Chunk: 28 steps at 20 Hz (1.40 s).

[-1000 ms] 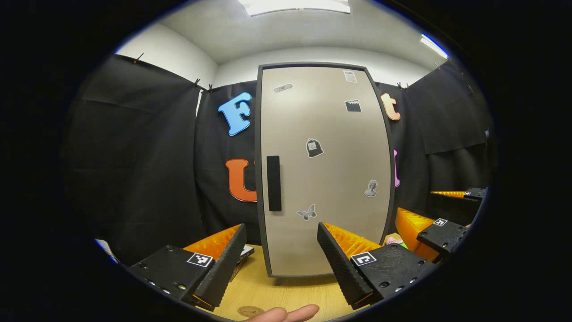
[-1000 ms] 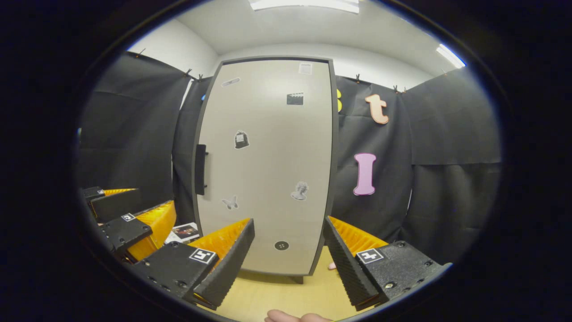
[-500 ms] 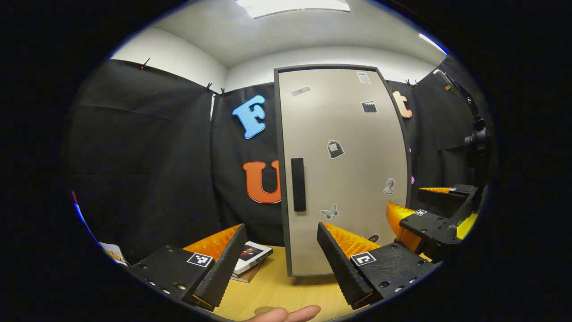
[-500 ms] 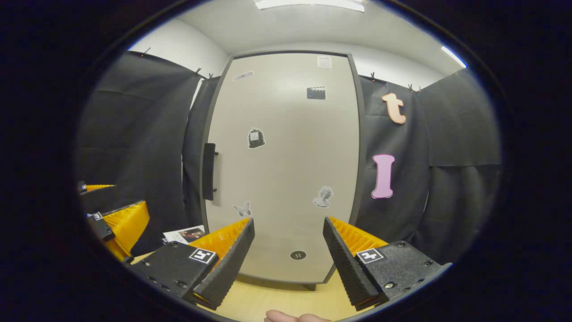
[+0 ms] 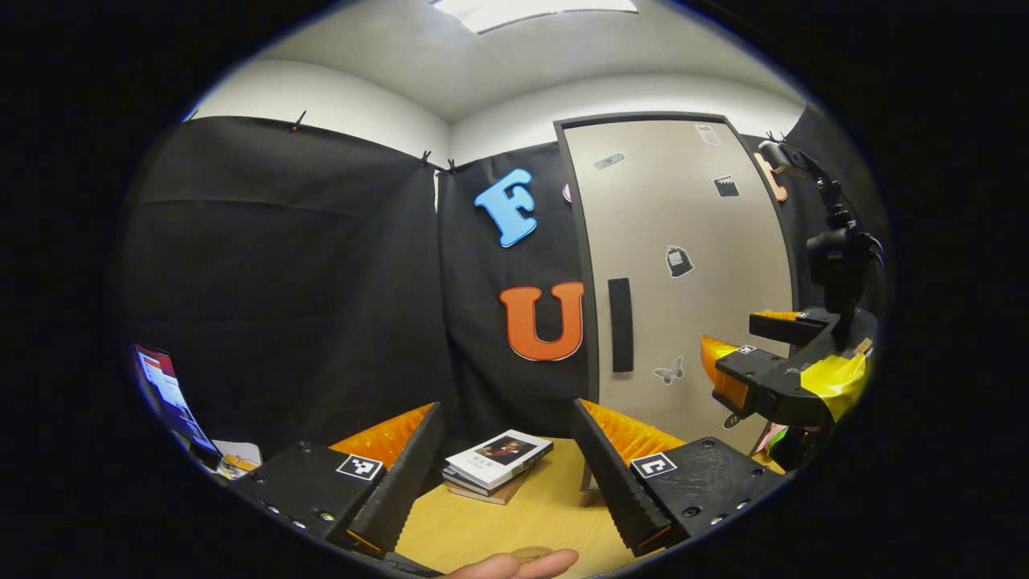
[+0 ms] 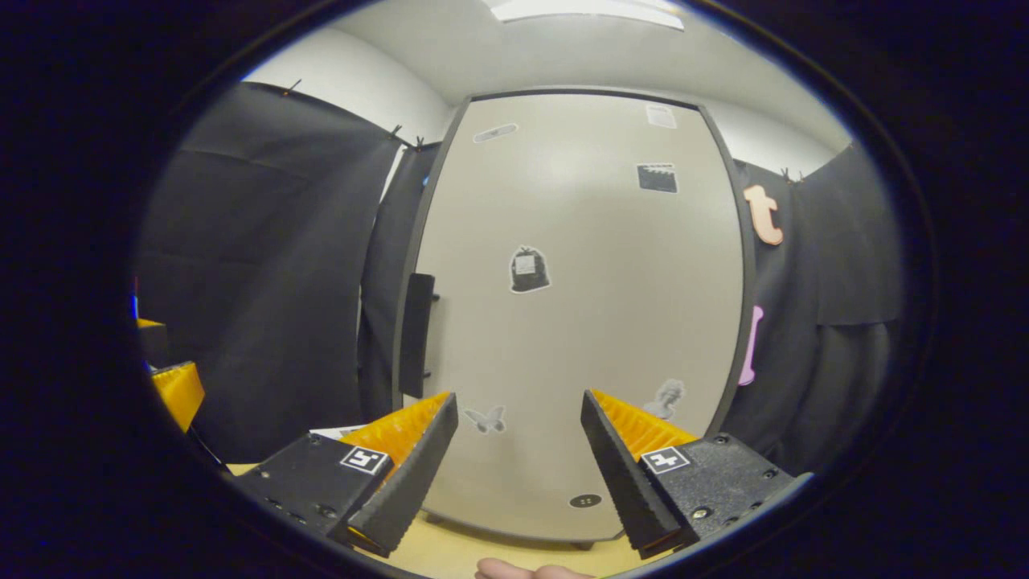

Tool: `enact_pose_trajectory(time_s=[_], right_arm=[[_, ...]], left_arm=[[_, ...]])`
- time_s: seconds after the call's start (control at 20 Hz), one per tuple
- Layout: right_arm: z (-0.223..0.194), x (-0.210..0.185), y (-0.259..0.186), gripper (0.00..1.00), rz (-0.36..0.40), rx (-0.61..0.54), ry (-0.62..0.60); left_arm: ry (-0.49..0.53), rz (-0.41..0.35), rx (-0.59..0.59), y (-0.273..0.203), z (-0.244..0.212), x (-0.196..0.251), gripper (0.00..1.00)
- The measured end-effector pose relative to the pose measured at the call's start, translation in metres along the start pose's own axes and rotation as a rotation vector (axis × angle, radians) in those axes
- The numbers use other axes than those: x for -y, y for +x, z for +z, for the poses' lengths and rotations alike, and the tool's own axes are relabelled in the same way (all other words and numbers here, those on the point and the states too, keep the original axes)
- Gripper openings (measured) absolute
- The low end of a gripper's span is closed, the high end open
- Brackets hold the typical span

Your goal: Open the cabinet door with the right hand, grasp the bottle in the cabinet with the left hand and place it on the coaster, then close the cabinet door with the right hand.

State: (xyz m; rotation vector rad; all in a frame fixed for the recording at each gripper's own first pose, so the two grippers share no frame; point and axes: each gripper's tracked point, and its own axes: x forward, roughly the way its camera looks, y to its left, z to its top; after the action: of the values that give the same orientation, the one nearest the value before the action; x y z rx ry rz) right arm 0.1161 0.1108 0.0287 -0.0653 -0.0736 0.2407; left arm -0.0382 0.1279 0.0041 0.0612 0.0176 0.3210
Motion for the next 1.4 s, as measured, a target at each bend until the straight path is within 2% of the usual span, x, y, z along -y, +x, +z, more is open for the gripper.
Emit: enact_pose_trajectory(time_s=[0.2, 0.6, 0.95, 1.05, 1.15, 1.25, 1.3, 1.4], right_arm=[[0.006, -0.035, 0.023, 0.99, 0.084, 0.026, -0.038], [0.016, -0.087, 0.068, 0.99, 0.176, 0.083, -0.07], [0.012, -0.096, 0.105, 1.0, 0.167, 0.07, -0.06], [0.012, -0.105, 0.107, 0.99, 0.203, 0.067, -0.053], [0.009, -0.103, 0.109, 0.99, 0.171, 0.054, -0.084], [0.006, -0.095, 0.114, 0.75, 0.117, 0.041, -0.102], [0.006, -0.096, 0.115, 0.52, 0.119, 0.037, -0.099], [0.005, -0.095, 0.113, 0.4, 0.134, 0.026, -0.085]], left_arm=[[0.003, 0.092, -0.014, -0.007, -0.003, -0.034, 0.96], [0.015, 0.279, -0.047, -0.047, -0.013, -0.103, 0.96], [0.025, 0.427, -0.094, -0.096, -0.025, -0.157, 0.96], [0.012, 0.466, -0.113, -0.106, -0.032, -0.171, 0.96], [-0.008, 0.494, -0.127, -0.115, -0.038, -0.18, 0.96], [-0.027, 0.504, -0.143, -0.121, -0.043, -0.185, 1.0], [-0.032, 0.508, -0.143, -0.124, -0.045, -0.188, 0.96], [-0.043, 0.506, -0.139, -0.126, -0.045, -0.19, 0.96]])
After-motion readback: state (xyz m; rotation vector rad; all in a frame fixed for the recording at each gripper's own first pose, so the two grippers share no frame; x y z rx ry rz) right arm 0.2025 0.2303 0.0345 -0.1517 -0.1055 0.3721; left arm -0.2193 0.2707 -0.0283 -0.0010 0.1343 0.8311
